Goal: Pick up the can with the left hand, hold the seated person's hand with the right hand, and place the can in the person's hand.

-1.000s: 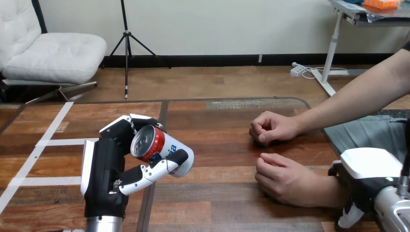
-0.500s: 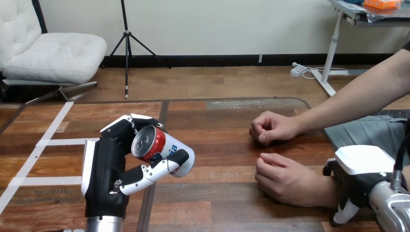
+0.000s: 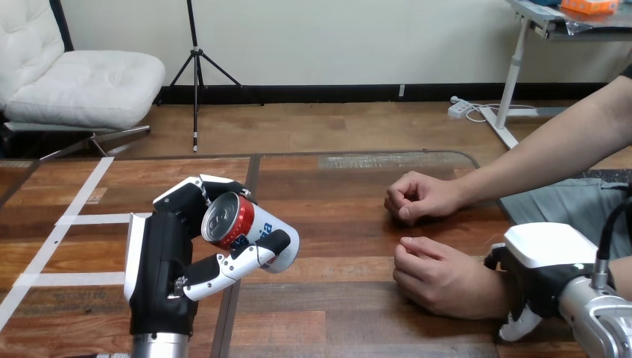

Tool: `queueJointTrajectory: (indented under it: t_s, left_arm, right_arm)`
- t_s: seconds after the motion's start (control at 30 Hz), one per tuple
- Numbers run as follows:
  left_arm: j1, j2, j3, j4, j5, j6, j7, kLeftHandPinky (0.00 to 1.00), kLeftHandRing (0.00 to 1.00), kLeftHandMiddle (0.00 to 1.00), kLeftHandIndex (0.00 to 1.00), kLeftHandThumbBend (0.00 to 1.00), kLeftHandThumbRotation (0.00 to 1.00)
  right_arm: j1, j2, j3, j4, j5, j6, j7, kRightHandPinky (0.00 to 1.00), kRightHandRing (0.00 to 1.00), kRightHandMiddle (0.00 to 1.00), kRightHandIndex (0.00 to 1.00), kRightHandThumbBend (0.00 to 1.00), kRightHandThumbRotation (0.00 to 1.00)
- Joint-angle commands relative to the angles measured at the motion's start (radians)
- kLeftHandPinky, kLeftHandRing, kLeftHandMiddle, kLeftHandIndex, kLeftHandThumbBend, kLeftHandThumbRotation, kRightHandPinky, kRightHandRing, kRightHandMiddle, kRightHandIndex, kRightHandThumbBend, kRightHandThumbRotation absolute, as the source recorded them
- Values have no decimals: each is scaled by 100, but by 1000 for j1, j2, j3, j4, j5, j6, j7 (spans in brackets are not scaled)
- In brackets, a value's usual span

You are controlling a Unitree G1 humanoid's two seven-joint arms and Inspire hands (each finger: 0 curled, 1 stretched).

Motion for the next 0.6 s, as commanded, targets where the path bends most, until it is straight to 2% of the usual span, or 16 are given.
queueJointTrajectory:
  t_s: [0.0,0.33,0.47,0.57]
  left_arm:
    - [-29,5,12,-54,-6,-15,1,38,40,42,44,74,0]
    - [-24,5,9,-62,-20,-8,-7,38,40,42,44,74,0]
    - [-23,5,9,-63,-20,-9,-8,38,40,42,44,74,0]
    - [-23,5,10,-64,-20,-9,-9,38,39,42,44,74,0]
  right_arm:
    - [-59,5,27,40,0,-10,-18,76,79,81,79,83,15]
    - [-81,5,49,86,-3,-26,-51,75,78,80,78,82,15]
    - [-86,10,55,107,0,-32,-85,74,77,79,78,82,13]
    - [-87,15,58,123,2,-37,-116,70,74,77,76,83,11]
